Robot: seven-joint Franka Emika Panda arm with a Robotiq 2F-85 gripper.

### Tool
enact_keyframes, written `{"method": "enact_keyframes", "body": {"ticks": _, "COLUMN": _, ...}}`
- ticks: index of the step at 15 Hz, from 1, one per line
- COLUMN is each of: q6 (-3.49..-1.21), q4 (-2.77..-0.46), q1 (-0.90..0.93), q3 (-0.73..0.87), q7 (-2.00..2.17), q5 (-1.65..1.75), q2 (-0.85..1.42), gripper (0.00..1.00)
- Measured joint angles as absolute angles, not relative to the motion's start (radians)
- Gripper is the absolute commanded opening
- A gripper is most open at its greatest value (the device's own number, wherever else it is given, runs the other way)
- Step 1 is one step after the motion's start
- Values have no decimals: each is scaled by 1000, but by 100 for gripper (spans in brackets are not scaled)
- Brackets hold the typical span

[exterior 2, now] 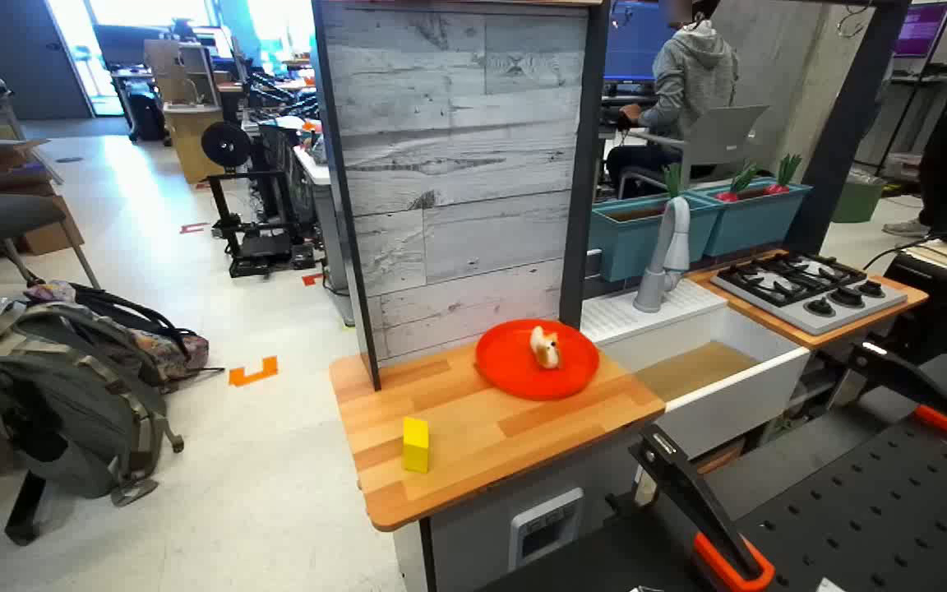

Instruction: Slide the spout to the left

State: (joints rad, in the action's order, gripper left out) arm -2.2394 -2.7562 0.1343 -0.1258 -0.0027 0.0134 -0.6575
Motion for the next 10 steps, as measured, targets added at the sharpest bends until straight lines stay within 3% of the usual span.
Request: {"method": "enact_keyframes", "body": {"ticks": 10, "q6": -2243, "q4": -2755, "q1": 133, "q3": -118, "q7": 3, "q5": 13, "q2": -656, "gripper": 100}}
